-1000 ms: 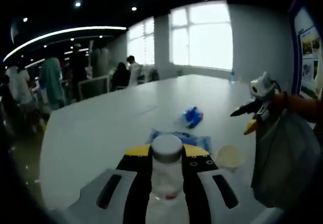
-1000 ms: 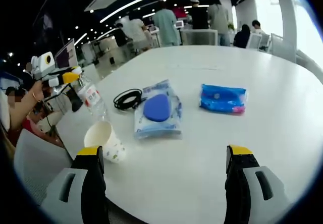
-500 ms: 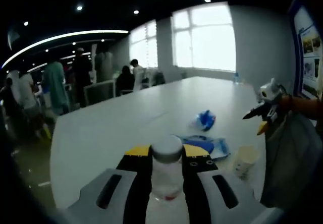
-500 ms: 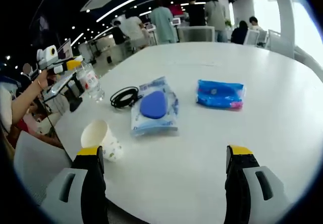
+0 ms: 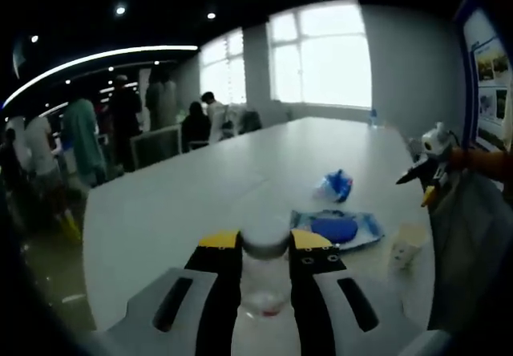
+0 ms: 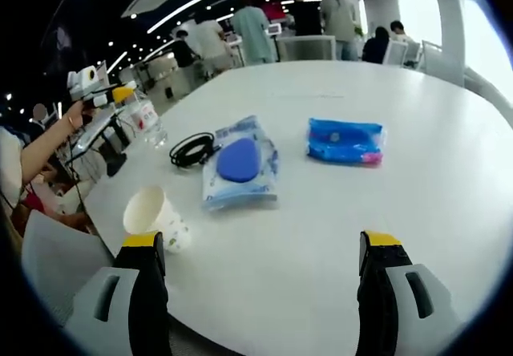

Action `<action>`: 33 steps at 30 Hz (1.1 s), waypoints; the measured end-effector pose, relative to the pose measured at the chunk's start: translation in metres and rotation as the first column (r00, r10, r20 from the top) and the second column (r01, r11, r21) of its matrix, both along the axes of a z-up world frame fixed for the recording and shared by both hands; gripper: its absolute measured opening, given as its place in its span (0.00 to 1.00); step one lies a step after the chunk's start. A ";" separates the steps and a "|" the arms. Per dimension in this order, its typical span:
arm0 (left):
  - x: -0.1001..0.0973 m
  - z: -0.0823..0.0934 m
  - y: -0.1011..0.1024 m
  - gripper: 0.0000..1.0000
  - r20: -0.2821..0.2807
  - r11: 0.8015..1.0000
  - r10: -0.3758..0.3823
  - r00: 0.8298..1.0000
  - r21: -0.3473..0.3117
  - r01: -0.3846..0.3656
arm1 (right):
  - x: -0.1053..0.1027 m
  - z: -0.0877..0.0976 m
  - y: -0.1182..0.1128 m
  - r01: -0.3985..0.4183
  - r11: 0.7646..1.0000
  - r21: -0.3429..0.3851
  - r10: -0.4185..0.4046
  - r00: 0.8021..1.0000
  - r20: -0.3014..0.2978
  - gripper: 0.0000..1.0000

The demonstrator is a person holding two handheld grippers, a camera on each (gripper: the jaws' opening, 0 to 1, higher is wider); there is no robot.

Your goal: Arrange the tabletop items into an orderly group along one side of the table until the central work area is clear of visible clutter.

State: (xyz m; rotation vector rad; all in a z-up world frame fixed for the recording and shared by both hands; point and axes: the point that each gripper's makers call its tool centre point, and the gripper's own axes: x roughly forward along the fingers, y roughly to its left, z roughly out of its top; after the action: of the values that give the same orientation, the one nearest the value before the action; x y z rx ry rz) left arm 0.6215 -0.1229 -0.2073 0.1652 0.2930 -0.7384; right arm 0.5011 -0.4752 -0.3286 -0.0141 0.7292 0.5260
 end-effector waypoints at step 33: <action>0.057 -0.028 0.039 0.19 -0.065 0.999 -0.034 0.997 -0.007 0.033 | 0.000 -0.009 -0.007 0.035 0.999 -0.008 -0.035 0.999 -0.039 0.99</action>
State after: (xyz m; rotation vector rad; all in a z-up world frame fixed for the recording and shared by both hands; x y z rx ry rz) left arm 0.6785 -0.0837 -0.2356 0.1409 0.3510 -0.7788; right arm 0.5013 -0.4825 -0.3375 0.0023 0.7683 0.4910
